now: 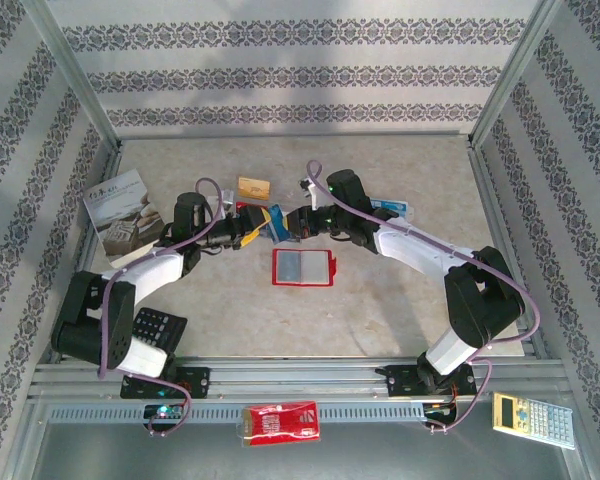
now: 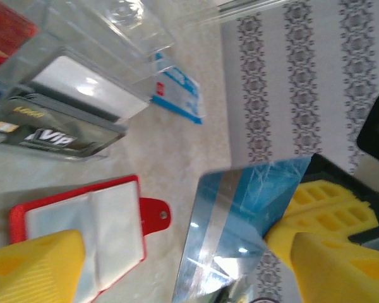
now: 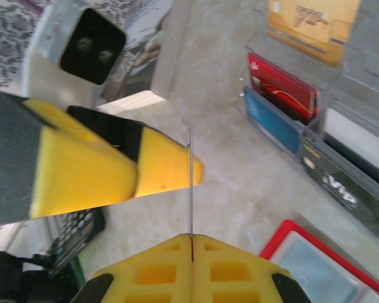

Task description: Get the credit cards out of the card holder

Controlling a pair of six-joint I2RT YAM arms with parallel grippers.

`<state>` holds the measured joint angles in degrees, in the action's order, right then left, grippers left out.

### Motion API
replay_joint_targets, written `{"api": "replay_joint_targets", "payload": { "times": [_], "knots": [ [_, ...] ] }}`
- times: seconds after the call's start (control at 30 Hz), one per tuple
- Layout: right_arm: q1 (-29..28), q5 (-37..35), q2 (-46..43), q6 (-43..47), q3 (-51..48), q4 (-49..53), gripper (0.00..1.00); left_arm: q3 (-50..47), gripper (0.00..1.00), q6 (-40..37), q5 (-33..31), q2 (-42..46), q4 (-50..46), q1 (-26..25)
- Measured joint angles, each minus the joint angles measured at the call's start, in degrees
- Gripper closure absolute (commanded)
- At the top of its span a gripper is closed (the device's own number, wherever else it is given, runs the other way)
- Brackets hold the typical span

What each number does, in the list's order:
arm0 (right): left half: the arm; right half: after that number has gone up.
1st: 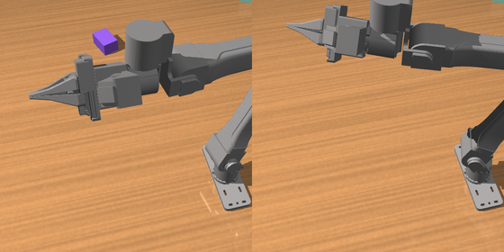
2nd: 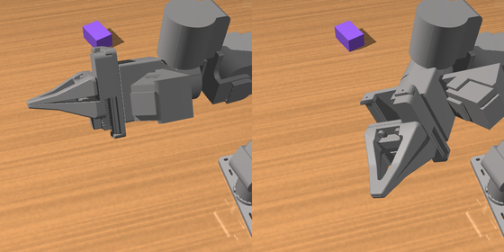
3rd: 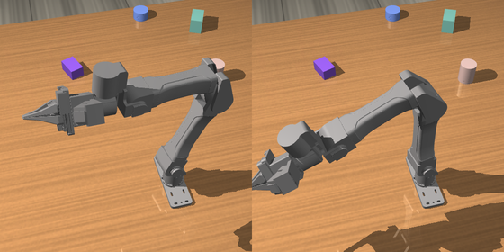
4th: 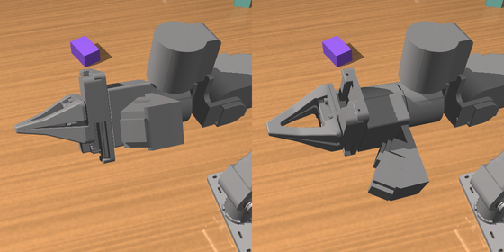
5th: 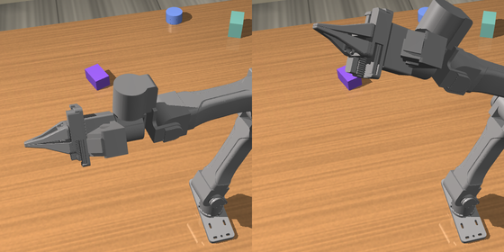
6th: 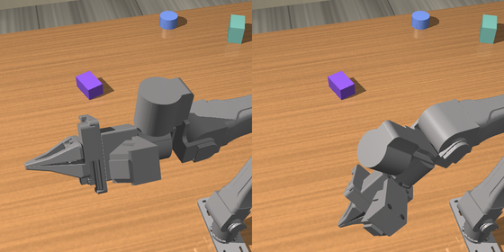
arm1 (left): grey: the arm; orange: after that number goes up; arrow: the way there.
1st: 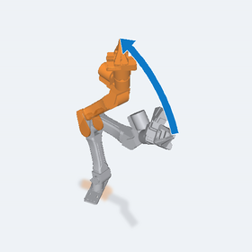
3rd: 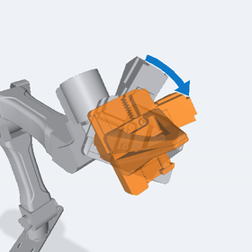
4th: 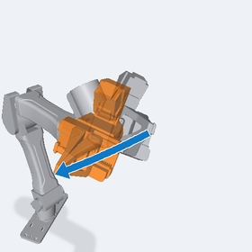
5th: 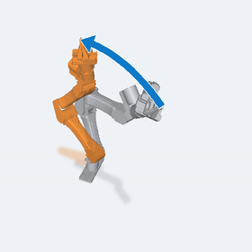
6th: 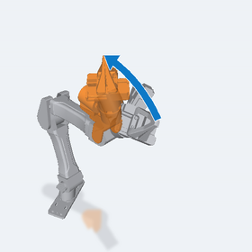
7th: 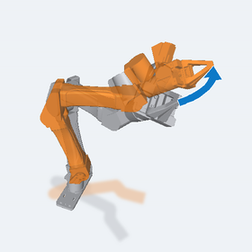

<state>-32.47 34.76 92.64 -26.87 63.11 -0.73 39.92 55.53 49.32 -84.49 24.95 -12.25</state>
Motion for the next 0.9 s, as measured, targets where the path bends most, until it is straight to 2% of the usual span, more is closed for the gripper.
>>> {"api": "replay_joint_targets", "payload": {
  "times": [0.17, 0.37, 0.47, 0.57, 0.7, 0.9],
  "knots": [
    [0.11, 4.15, 0.63, -5.27, 1.31, -1.22, 1.0, -1.05, 0.52, 4.92, 3.04, -2.38, 10.54, 0.0],
    [0.55, 6.25, 0.87, -10.38, 1.73, -2.16, 1.0, -1.38, 0.78, 7.26, 4.7, -2.54, 16.44, 0.0],
    [1.29, 6.75, 1.36, -12.24, 1.77, -2.56, 0.99, -1.4, 0.88, 7.87, 4.98, -2.54, 17.55, 0.39],
    [1.62, 6.99, 2.21, -14.14, 1.77, -2.58, 0.84, -1.4, 0.98, 8.09, 5.33, -2.45, 18.08, 0.42],
    [1.57, 8.55, 2.95, -16.94, 1.6, -4.15, 0.67, -1.38, 1.0, 8.39, 5.75, -1.99, 18.21, 0.37],
    [1.44, 10.4, 2.95, -22.08, -1.7, -10.99, 0.65, -1.33, 1.0, 8.39, 5.2, -0.96, 17.75, 0.37]
  ]
}}
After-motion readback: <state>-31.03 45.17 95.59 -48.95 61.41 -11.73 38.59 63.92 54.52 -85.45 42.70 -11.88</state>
